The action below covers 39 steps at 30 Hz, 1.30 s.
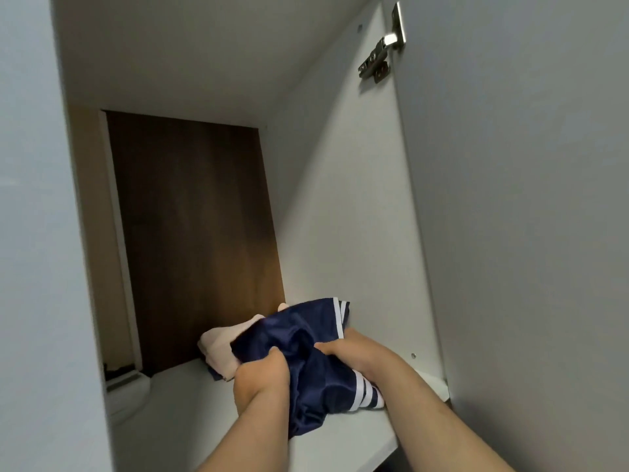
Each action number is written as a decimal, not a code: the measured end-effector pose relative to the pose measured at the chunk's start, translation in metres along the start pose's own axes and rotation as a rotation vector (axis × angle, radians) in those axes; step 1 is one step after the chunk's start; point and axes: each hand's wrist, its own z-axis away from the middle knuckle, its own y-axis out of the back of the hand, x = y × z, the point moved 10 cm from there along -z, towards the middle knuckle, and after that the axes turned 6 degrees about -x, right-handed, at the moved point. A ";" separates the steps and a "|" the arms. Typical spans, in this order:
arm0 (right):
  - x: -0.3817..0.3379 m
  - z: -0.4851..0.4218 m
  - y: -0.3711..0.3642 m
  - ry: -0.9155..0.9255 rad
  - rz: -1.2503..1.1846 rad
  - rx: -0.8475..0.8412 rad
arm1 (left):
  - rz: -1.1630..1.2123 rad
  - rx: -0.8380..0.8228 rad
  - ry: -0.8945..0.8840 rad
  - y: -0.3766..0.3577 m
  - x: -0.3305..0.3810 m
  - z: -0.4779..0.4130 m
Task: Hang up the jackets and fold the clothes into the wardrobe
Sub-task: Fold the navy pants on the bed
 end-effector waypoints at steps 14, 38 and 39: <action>-0.102 -0.041 0.036 0.527 0.013 0.348 | 0.018 0.257 -0.280 -0.012 0.091 -0.029; -0.034 -0.252 -0.002 0.174 0.563 0.106 | -0.553 0.316 -0.346 0.006 0.054 -0.151; -0.044 -0.247 -0.005 0.238 0.665 0.135 | -0.743 0.360 -0.443 0.001 0.074 -0.144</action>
